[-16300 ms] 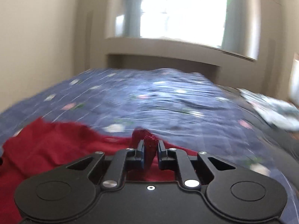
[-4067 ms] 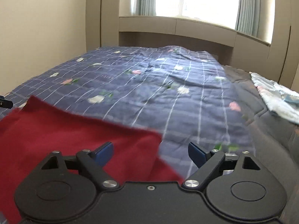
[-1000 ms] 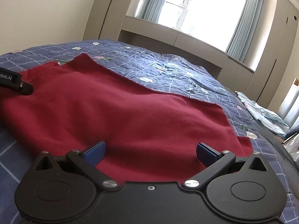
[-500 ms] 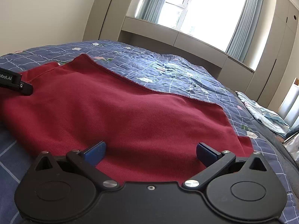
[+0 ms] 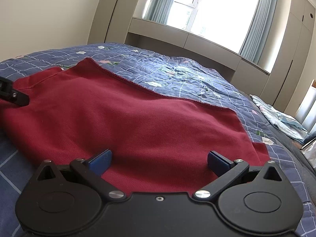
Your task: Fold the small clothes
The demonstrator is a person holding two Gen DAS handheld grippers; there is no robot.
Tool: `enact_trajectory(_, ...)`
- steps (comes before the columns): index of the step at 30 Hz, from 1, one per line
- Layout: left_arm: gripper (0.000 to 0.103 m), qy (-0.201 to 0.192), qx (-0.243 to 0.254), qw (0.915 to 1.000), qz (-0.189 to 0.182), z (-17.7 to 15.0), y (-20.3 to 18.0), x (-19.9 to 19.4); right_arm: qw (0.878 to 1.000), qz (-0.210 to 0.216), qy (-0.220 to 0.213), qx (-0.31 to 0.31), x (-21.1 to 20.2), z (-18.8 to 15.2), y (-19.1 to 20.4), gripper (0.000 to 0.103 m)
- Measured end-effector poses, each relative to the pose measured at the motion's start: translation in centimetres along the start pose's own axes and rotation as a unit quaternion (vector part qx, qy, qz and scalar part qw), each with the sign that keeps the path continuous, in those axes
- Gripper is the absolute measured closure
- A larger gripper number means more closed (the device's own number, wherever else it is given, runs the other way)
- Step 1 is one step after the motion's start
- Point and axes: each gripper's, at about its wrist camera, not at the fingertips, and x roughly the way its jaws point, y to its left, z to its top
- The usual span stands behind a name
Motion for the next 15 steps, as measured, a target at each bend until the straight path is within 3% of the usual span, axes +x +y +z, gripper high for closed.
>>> enact_trajectory(6,0.001,-0.010,-0.054,0.9985,-0.008,-0.7,-0.4,-0.7,1.000,-0.001,-0.001,-0.001,0.0,0.0,0.1,0.001)
enact_trajectory(11,0.028,-0.019,-0.131,0.9909,-0.023,-0.3,0.8,-0.8,1.000,-0.003,-0.002,-0.003,0.0,-0.1,0.2,0.001)
enact_trajectory(15,0.039,-0.008,-0.147,0.9889,-0.021,-0.1,1.7,-0.7,1.000,-0.005,-0.004,-0.006,-0.1,-0.1,0.3,0.000)
